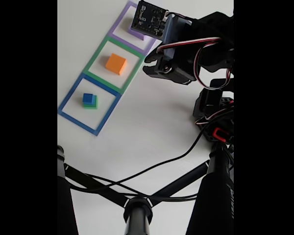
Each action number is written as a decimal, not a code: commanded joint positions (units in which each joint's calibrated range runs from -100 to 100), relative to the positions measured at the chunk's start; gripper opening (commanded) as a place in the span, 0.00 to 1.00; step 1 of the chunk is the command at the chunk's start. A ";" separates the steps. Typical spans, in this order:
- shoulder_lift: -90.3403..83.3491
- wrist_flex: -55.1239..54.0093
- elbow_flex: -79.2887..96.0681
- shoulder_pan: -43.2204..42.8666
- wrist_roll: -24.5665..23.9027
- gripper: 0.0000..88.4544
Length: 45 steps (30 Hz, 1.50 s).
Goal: Tower of hanoi
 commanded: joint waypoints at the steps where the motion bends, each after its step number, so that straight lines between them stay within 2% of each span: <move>1: -1.61 0.25 -1.78 -1.99 0.79 0.01; 8: -7.59 -7.12 12.67 -3.52 0.79 0.14; 12: -11.14 -16.84 25.22 -1.80 0.79 0.29; 17: -13.24 -35.14 41.85 -0.55 0.79 0.37; 19: -13.32 -45.26 49.12 -0.45 0.79 0.38; 24: -10.01 -79.11 68.12 -0.74 0.79 0.40; 29: 0.89 -102.02 75.85 -0.93 0.79 0.40; 45: 33.43 -137.08 75.67 -3.33 0.79 0.40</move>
